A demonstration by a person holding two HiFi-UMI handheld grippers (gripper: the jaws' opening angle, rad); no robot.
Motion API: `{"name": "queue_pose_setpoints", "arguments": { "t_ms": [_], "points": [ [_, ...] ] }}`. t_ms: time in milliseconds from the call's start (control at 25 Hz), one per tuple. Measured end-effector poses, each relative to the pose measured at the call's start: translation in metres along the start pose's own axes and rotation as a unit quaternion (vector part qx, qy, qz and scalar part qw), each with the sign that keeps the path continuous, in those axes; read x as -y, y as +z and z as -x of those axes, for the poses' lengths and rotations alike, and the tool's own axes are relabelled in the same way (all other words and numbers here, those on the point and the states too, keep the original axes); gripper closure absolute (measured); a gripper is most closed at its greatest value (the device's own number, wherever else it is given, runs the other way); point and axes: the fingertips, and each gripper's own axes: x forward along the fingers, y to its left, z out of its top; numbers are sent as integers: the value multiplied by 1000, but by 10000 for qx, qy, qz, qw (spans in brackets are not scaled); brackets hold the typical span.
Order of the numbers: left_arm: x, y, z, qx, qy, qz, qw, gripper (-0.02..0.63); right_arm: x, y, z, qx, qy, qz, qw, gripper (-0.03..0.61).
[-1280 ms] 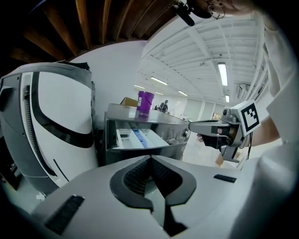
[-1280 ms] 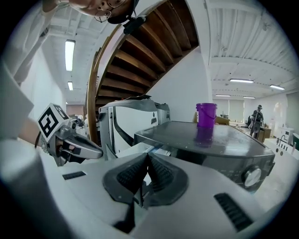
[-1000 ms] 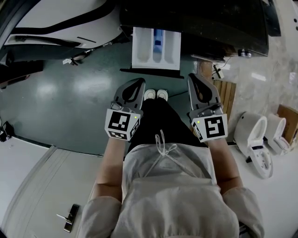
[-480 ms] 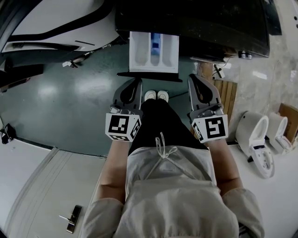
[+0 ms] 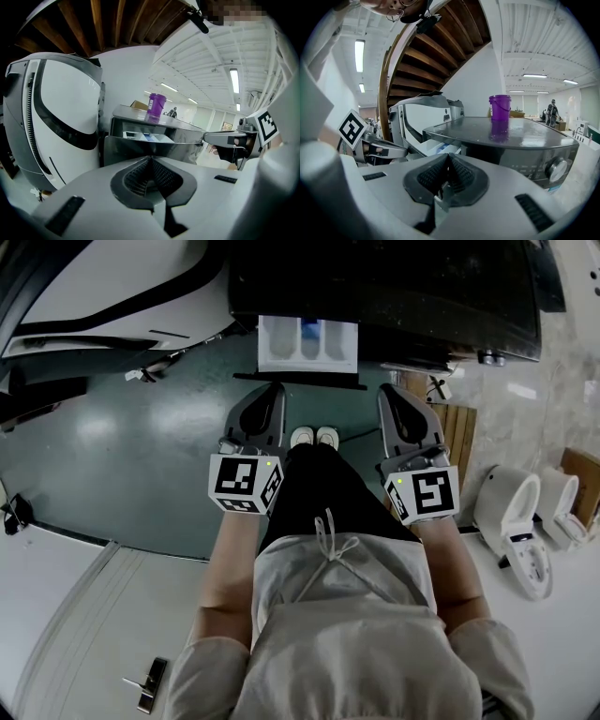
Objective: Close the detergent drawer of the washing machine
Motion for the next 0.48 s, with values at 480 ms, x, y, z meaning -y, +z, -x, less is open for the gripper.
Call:
{"name": "queue_pose_setpoints", "arguments": {
  "t_ms": [480],
  "points": [
    [-18,24,-40,16,56,-108,9999,597,13,16,-30,54,113,-62,9999,577]
  ]
}}
